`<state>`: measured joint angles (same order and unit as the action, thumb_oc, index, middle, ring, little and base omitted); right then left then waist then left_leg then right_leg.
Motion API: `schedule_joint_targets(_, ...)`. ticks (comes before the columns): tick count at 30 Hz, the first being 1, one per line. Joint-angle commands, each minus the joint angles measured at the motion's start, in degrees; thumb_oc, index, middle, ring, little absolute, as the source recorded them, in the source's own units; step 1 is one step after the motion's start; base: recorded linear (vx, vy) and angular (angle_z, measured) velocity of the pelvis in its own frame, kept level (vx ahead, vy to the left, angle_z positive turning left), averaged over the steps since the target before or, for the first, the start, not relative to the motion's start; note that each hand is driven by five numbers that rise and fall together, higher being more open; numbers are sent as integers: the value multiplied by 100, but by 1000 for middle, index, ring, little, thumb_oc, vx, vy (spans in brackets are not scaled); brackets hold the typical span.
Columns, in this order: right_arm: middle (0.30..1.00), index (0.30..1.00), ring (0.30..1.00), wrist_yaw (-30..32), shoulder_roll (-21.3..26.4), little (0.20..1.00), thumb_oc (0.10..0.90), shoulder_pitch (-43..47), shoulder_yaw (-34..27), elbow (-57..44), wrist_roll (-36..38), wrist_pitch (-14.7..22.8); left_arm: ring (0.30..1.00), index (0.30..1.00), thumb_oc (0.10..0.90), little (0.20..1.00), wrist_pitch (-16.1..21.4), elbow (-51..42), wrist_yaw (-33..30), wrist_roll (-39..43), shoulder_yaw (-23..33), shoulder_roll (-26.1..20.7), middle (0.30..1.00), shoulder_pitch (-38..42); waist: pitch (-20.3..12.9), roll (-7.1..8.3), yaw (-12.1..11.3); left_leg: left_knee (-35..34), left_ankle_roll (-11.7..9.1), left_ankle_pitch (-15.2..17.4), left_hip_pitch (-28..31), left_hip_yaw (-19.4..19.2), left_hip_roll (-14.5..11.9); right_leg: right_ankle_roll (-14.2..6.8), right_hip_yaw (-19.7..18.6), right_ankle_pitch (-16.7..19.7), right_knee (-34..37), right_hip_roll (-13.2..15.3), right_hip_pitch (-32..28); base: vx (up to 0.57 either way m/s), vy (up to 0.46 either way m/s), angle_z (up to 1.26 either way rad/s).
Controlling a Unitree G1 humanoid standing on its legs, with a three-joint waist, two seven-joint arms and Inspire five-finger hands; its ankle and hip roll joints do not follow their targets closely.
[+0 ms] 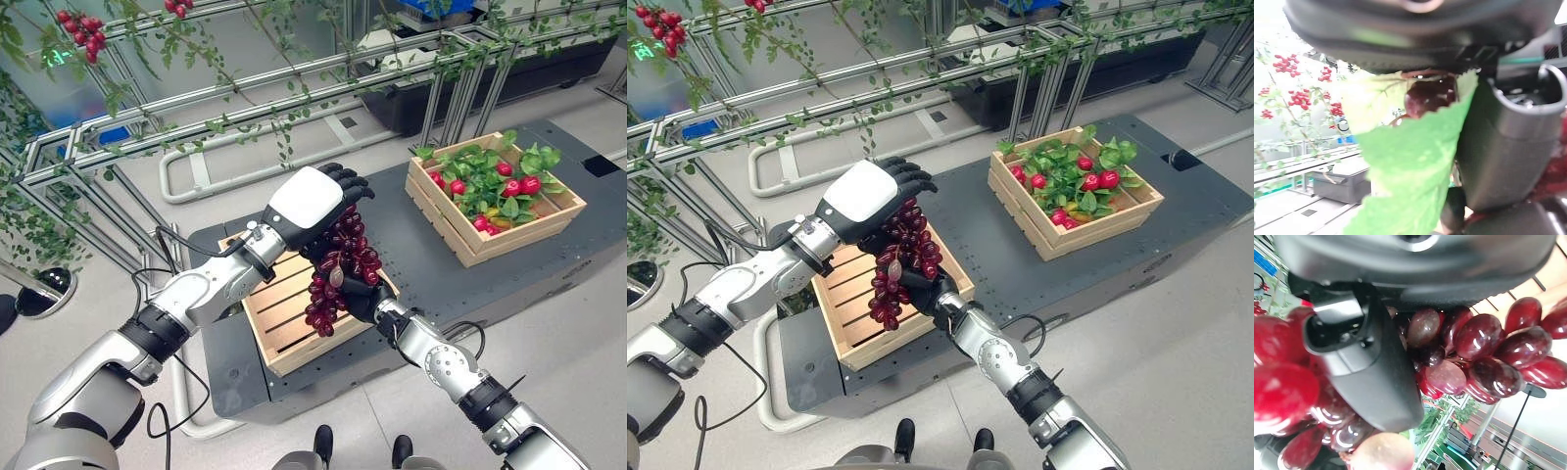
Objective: Pick up the fruits from the basket on one side to the basket on the other side
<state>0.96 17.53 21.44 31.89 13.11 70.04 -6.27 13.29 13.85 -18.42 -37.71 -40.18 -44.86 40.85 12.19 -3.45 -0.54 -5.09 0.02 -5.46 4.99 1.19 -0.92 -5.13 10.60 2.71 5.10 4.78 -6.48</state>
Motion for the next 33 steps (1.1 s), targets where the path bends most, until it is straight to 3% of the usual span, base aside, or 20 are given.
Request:
schedule_joint_targets(1,300,300,300,-665,0,300,400,-11,-1104,-618,110,1132,900,900,800,900,-289,1471,-464,-137,417,-469,900,-66,-831,157,24,9,-26,673,272,-351,53,52,-63,-165,-10,213,-177,-75,-24,-9)
schedule_joint_targets(16,300,300,300,-868,325,300,400,-650,-2011,-533,31,1244,900,900,800,900,-241,1536,-1032,-304,1212,-889,900,-370,-997,209,297,9,0,729,291,-581,14,45,-309,-154,-10,132,-137,-24,-7,-11)
schedule_joint_targets(26,300,300,300,-951,419,300,400,-881,-2325,-488,14,1325,900,900,800,900,-519,1449,-1175,-346,1465,-1123,900,-595,-1024,215,374,9,8,750,296,-669,-20,39,-428,-147,-10,97,-98,-14,-15,-12)
schedule_joint_targets(33,300,300,300,-1013,426,300,400,-1086,-2494,-550,-45,1351,900,900,800,900,-919,1545,-1367,-190,1865,-1171,900,-828,-1035,215,423,9,9,748,289,-704,-37,43,-469,-149,-10,75,-72,-7,-11,-6)
